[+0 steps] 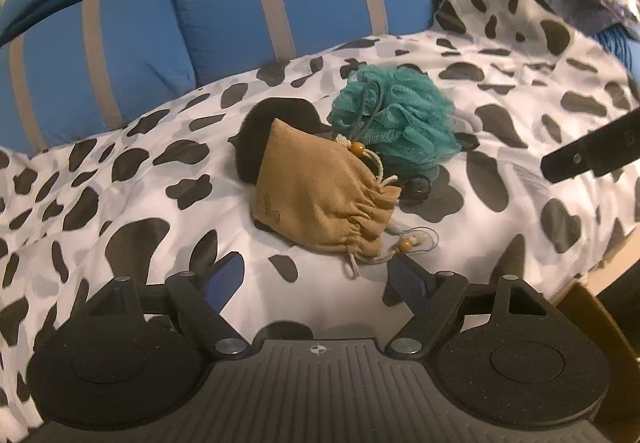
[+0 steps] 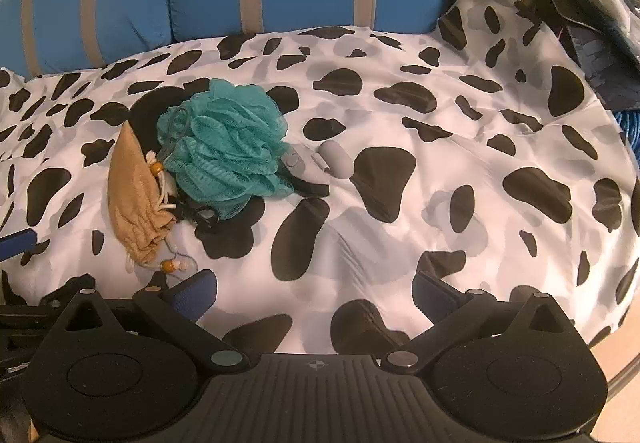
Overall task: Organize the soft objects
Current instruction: 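Move left gripper to the tan pouch while right gripper approaches the grey cable, then close left gripper on the tan pouch while right gripper grasps the grey cable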
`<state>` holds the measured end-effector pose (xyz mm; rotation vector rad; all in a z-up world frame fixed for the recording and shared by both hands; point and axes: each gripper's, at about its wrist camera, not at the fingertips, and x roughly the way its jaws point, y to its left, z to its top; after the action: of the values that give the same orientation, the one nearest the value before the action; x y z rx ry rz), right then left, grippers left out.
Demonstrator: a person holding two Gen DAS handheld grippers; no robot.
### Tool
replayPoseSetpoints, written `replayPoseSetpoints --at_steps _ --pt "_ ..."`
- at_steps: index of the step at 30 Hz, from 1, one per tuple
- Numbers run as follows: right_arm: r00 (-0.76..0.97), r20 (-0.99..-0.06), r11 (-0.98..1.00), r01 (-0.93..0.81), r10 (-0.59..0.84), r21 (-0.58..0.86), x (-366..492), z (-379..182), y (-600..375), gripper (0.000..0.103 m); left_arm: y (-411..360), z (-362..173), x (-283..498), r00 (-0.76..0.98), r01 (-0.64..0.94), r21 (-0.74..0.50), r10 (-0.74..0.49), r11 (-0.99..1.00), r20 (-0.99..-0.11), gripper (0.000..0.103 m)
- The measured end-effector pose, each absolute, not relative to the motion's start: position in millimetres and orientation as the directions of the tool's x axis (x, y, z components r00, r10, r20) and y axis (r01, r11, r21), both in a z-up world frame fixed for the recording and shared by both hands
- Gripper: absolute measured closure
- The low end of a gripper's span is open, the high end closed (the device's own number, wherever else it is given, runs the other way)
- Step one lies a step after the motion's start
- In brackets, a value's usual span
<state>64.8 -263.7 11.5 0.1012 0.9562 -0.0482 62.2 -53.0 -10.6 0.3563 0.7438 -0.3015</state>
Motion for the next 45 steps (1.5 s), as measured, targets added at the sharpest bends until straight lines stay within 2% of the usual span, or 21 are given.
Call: replayPoseSetpoints --at_steps 12,16,20,22,23,24,25,27,28,31,45 --pt "0.553 -0.833 0.988 0.121 0.009 0.091 89 4 -281 0.0 -89 -40 101 0.681 0.449 0.287 -0.116 0.846 -0.723 0.023" --pt "0.549 -0.835 0.987 0.126 0.01 0.095 96 3 -285 0.0 -103 -52 112 0.675 0.463 0.345 -0.072 0.817 -0.734 0.023" --pt "0.541 -0.841 0.986 0.137 0.009 0.099 100 1 -289 0.0 -107 -57 122 0.665 0.465 0.339 -0.07 0.818 -0.744 0.024" --pt "0.538 -0.843 0.984 0.142 0.012 0.104 103 0 -289 0.0 -106 -56 125 0.667 0.455 0.327 -0.074 0.828 -0.741 0.032" --pt "0.538 -0.843 0.984 0.142 0.014 0.106 104 0 -289 0.0 -105 -55 126 0.669 0.442 0.32 -0.07 0.838 -0.74 0.045" --pt "0.538 -0.843 0.984 0.142 0.013 0.105 104 -1 -289 0.0 -103 -53 127 0.667 0.428 0.31 -0.065 0.849 -0.742 0.053" --pt "0.539 -0.842 0.985 0.139 0.014 0.105 105 0 -289 0.0 -99 -51 129 0.662 0.416 0.299 -0.061 0.859 -0.747 0.067" --pt "0.541 -0.841 0.986 0.133 0.015 0.103 105 0 -287 0.0 -92 -48 132 0.653 0.389 0.267 -0.06 0.882 -0.755 0.079" --pt "0.542 -0.841 0.986 0.132 0.016 0.103 105 0 -286 0.0 -87 -46 133 0.647 0.374 0.243 -0.064 0.895 -0.76 0.082" --pt "0.548 -0.836 0.986 0.127 0.023 0.11 105 2 -284 0.0 -78 -38 134 0.643 0.346 0.206 -0.071 0.915 -0.763 0.086" --pt "0.596 -0.8 0.991 0.062 0.061 0.121 105 7 -269 0.0 -38 16 114 0.69 0.289 0.048 -0.173 0.956 -0.703 0.089"
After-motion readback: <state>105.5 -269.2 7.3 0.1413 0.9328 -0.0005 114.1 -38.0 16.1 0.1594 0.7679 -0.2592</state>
